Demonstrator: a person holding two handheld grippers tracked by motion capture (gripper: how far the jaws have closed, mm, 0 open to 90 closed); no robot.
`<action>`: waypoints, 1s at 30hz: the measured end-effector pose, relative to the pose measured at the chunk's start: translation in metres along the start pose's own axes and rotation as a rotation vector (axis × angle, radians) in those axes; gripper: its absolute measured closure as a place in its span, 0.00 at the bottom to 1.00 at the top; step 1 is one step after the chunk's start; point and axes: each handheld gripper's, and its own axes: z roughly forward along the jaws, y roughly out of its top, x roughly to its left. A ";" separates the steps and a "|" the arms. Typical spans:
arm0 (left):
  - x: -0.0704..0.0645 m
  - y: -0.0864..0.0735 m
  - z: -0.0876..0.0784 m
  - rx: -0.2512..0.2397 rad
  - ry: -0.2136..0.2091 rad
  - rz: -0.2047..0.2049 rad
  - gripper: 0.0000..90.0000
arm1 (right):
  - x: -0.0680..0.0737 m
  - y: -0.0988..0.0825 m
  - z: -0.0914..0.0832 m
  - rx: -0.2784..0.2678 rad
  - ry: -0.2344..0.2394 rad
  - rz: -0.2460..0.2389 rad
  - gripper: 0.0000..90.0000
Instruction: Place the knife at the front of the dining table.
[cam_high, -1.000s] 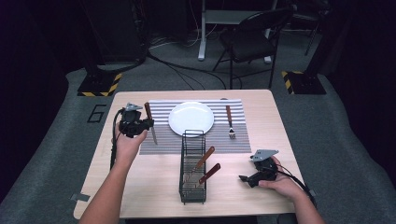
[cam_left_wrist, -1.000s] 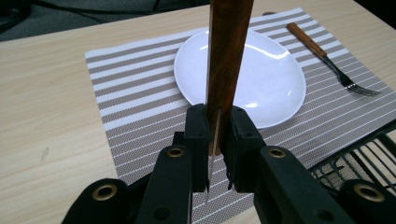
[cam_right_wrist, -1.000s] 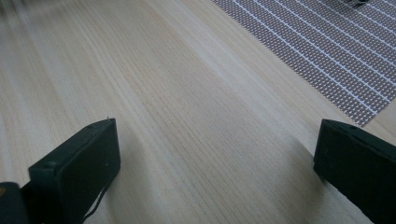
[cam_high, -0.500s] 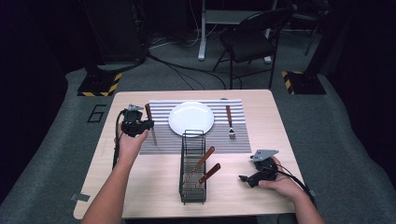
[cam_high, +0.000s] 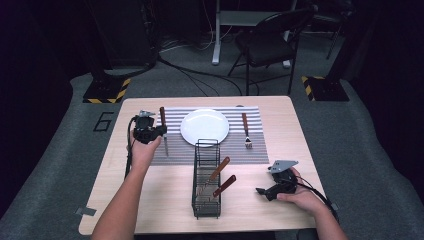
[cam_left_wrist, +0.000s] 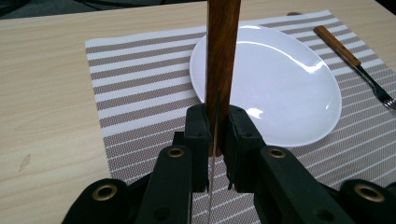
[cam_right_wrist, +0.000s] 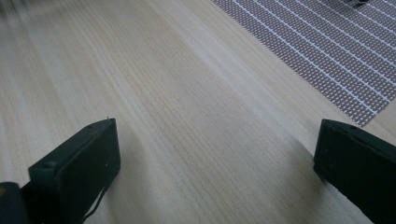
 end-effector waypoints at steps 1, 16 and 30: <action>0.002 0.000 0.002 0.000 -0.003 -0.008 0.89 | 0.000 0.000 0.000 0.000 -0.001 0.001 0.00; 0.011 0.005 0.040 0.002 0.000 -0.089 0.89 | 0.000 0.000 0.000 0.000 -0.001 0.001 0.00; 0.029 -0.007 0.075 0.003 0.025 -0.255 0.89 | -0.001 0.000 0.000 0.001 0.004 -0.005 0.00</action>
